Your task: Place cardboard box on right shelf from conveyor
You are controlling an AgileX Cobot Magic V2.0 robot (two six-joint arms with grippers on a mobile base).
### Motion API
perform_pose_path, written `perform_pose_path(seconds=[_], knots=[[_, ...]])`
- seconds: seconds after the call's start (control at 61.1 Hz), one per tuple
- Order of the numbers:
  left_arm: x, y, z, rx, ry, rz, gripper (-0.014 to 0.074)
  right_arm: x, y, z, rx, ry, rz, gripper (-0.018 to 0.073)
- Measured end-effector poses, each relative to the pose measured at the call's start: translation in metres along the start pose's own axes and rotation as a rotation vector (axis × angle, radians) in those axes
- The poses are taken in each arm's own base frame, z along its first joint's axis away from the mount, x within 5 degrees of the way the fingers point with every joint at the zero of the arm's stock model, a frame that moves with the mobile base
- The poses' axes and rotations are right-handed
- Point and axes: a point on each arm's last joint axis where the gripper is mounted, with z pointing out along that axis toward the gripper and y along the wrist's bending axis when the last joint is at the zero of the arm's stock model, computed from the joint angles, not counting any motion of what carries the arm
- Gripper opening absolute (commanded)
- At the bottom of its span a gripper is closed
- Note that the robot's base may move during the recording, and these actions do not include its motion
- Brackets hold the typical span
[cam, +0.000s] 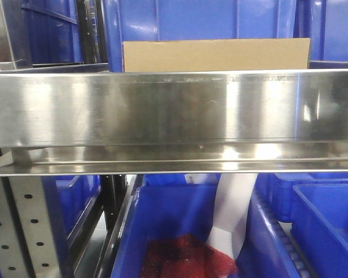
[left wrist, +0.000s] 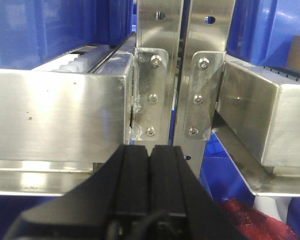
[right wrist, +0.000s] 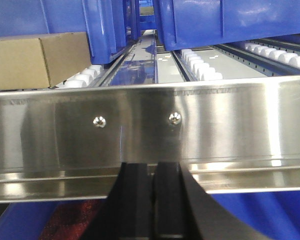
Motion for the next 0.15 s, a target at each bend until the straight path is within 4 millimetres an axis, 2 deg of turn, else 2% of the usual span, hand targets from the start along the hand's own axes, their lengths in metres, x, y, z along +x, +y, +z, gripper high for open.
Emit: perform_pose_path(seconds=[0.147], knots=[[0.0000,0.0000,0.0000,0.000,0.000,0.000,-0.0116,0.0000,0.0000,0.0000,0.000,0.000,0.000,0.0050]])
